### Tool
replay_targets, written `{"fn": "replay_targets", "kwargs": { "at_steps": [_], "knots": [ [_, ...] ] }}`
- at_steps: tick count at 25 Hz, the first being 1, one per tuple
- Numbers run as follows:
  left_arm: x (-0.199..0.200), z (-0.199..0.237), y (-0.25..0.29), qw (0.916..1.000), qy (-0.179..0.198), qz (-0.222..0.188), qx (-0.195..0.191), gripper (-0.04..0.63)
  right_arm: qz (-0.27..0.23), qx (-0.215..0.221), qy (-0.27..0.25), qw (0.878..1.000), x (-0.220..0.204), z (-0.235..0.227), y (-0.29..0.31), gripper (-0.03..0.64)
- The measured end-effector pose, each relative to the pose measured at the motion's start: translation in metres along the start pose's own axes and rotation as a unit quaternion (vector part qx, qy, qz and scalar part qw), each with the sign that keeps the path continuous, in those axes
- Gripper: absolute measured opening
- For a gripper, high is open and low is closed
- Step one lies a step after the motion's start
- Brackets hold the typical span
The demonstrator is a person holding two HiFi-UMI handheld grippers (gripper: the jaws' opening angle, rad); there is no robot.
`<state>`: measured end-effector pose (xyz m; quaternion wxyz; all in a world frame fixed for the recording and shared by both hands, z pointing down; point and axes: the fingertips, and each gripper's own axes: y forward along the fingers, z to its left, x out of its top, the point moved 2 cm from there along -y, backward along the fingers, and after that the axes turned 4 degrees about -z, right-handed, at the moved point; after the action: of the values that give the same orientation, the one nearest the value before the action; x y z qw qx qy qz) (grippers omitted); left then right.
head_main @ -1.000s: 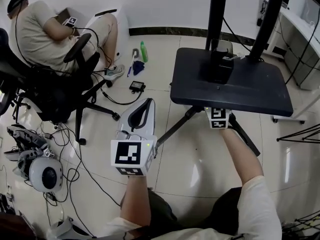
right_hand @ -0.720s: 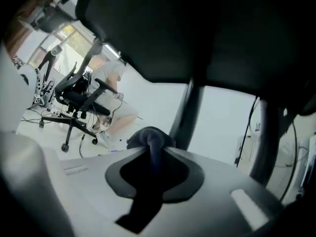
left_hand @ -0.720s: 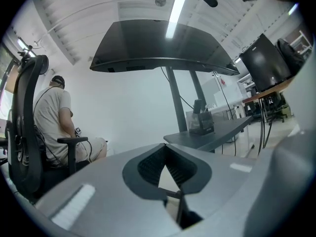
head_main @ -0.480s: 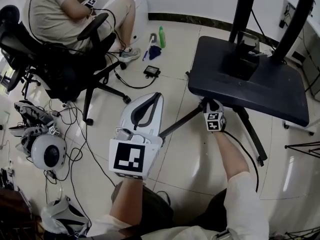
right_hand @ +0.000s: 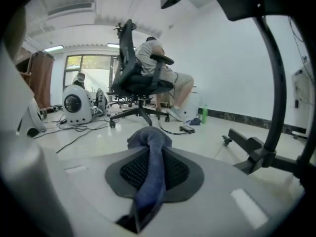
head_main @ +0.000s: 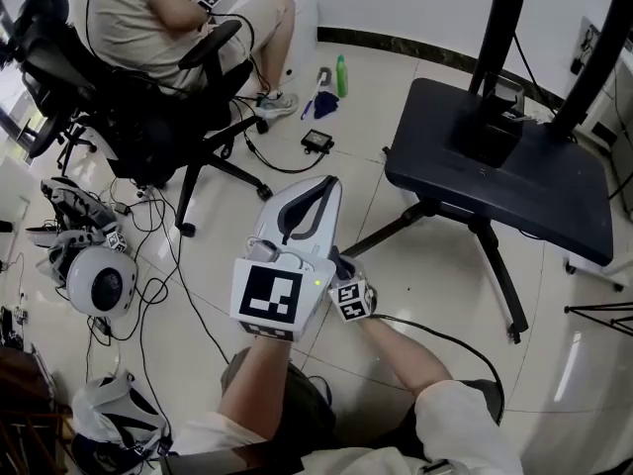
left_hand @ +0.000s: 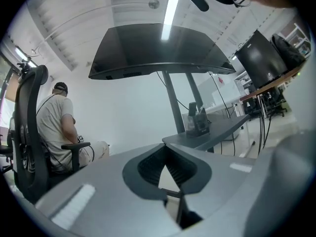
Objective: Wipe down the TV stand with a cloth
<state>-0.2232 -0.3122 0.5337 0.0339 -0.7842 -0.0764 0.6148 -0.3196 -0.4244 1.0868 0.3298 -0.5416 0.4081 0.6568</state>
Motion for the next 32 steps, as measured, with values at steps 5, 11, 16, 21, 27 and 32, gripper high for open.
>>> {"fn": "replay_targets", "kwargs": {
  "at_steps": [5,11,16,21,27,32],
  "knots": [
    [0.020,0.007,-0.005,0.9986,0.021,-0.046,0.013,0.064,-0.076,-0.024,-0.015,0.997,0.120,0.018,-0.064,0.054],
    [0.042,0.052,-0.035,0.9934,-0.008,-0.088,0.073,0.064,-0.214,-0.029,0.004,0.976,0.409,0.007,-0.237,0.054],
    [0.054,0.011,0.005,0.9935,-0.019,-0.112,0.006,0.064,-0.209,-0.080,-0.041,0.974,0.516,-0.028,-0.361,0.055],
    [0.045,-0.082,0.024,0.9935,-0.034,-0.042,-0.100,0.064,-0.291,-0.194,-0.091,0.932,0.538,-0.081,-0.472,0.055],
    [0.055,-0.151,0.042,0.9832,-0.054,-0.053,-0.166,0.064,-0.279,-0.280,-0.072,0.916,0.498,-0.117,-0.537,0.055],
    [0.058,-0.163,0.042,0.9834,-0.053,-0.043,-0.168,0.064,-0.114,-0.331,-0.024,0.937,0.360,-0.204,-0.480,0.054]
  ]
}}
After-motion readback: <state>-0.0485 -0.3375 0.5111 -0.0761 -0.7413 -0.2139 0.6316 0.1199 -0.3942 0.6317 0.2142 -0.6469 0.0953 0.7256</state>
